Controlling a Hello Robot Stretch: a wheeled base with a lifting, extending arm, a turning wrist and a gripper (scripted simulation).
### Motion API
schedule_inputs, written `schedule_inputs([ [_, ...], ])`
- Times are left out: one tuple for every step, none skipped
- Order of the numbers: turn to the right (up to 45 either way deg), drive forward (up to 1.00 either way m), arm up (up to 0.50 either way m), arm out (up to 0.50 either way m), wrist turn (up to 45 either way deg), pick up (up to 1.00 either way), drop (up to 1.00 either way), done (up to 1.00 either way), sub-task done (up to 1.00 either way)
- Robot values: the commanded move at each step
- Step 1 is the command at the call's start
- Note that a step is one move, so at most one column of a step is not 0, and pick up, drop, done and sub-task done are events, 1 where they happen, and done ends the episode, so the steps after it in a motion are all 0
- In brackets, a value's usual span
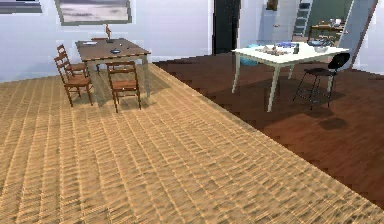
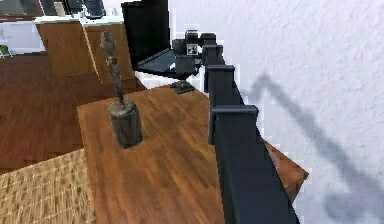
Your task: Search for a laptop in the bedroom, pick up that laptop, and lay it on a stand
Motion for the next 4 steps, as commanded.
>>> schedule_inputs([
  [0.0, 0.0, -0.08, 0.0, 0.0, 0.0, 0.0, 0.0, 0.0],
  [0.0, 0.0, -0.32, 0.0, 0.0, 0.0, 0.0, 0.0, 0.0],
  [0.0, 0.0, 0.0, 0.0, 0.0, 0.0, 1.0, 0.0, 0.0],
  [0.0, 0.0, 0.08, 0.0, 0.0, 0.0, 0.0, 0.0, 0.0],
])
